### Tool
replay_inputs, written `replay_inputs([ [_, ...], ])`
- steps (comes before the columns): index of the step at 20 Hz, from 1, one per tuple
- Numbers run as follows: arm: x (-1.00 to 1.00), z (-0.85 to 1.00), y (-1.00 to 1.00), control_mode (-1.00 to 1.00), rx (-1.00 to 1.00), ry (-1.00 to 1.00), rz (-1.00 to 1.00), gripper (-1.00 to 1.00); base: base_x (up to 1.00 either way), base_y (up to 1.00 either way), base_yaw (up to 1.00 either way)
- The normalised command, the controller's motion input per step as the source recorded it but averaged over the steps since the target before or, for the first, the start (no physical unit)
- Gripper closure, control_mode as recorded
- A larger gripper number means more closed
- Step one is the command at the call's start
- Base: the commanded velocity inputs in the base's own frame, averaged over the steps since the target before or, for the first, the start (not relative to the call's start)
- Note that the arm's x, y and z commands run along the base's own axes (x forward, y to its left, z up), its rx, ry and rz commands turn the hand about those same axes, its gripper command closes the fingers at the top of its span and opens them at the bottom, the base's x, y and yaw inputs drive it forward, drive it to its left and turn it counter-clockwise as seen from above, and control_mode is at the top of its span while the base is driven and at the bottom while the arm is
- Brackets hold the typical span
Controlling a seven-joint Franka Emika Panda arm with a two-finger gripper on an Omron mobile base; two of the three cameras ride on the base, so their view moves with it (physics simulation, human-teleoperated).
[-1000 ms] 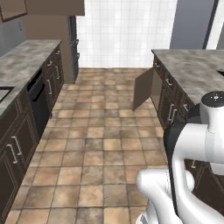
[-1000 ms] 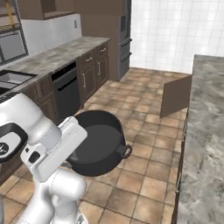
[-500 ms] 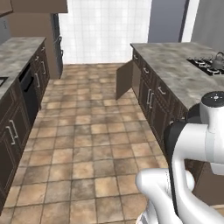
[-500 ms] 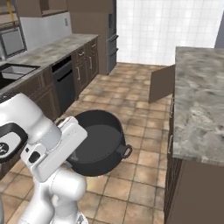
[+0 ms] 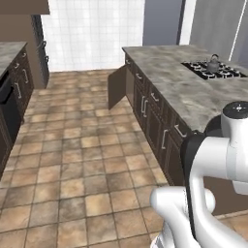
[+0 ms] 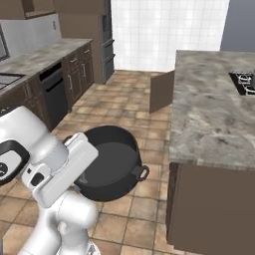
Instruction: Pick the kettle from the cabinet and place it on a stove burner. Then pick the pot from the counter and place it on another stove burner. Finally, turn both burners on.
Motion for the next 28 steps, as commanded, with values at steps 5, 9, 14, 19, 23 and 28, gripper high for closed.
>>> replay_inputs([
  [5,0.0,0.0,0.0,1.0,0.0,0.0,0.0,1.0,0.09,-0.68,-0.13],
  [9,0.0,0.0,0.0,1.0,0.0,0.0,0.0,1.0,0.19,-0.72,-0.11],
  [14,0.0,0.0,0.0,1.0,0.0,0.0,0.0,1.0,0.23,-0.76,-0.09],
  [19,0.0,0.0,0.0,1.0,0.0,0.0,0.0,1.0,0.24,-0.71,-0.07],
  [23,0.0,0.0,0.0,1.0,0.0,0.0,0.0,1.0,0.34,-0.7,-0.04],
  [28,0.0,0.0,0.0,1.0,0.0,0.0,0.0,1.0,0.47,-0.73,-0.02],
])
